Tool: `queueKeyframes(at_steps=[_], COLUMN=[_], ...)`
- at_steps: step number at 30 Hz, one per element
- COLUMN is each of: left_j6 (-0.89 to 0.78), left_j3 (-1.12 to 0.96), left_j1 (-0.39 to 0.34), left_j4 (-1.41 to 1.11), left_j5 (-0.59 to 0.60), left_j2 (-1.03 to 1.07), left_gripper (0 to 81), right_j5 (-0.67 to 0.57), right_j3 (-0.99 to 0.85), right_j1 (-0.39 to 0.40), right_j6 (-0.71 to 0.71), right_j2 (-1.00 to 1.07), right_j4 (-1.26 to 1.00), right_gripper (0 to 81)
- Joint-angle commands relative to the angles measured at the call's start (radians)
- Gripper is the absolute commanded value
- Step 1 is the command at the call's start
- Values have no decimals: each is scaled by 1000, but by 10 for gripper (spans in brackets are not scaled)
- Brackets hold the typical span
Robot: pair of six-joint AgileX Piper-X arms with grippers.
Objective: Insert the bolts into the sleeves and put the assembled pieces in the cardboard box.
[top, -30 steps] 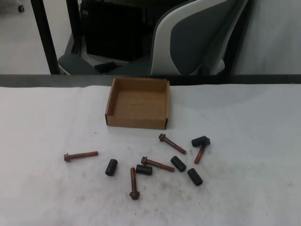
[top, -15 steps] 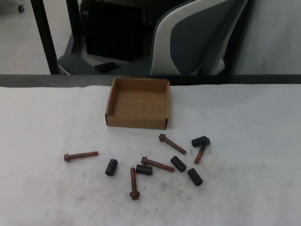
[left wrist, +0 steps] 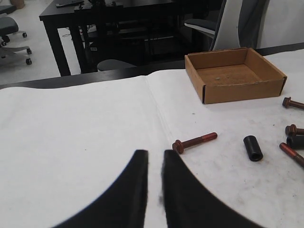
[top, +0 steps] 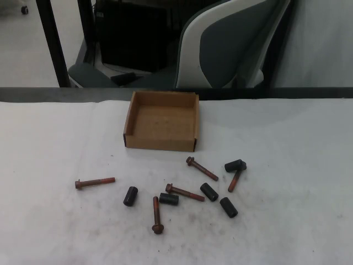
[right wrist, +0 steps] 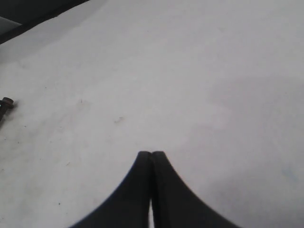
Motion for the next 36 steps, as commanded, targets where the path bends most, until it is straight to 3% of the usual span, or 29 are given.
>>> queueKeyframes(at_steps=[1,6,11,21,31,36], left_j6=[-1,-187,-460,-624,-718,-688], left_j3=[-12,-12,-12,-12,-12,-12], left_j1=[1,1,1,1,1,1], left_j4=[-12,-12,-9,-6,-21,-37], left_j5=[1,1,1,1,4,143], left_j2=[-3,-3,-3,-3,-3,-3], left_gripper=[120,120,120,120,120,97], right_j5=[2,-15,-230,-472,-461,-425], right_j3=[-12,-12,-12,-12,-12,-52], right_j1=[0,0,0,0,0,0], right_j6=[1,12,69,69,23,-10], right_j2=[0,0,0,0,0,28], right_j4=[-4,-34,-119,-193,-225,-225], right_gripper=[2,2,2,2,2,2])
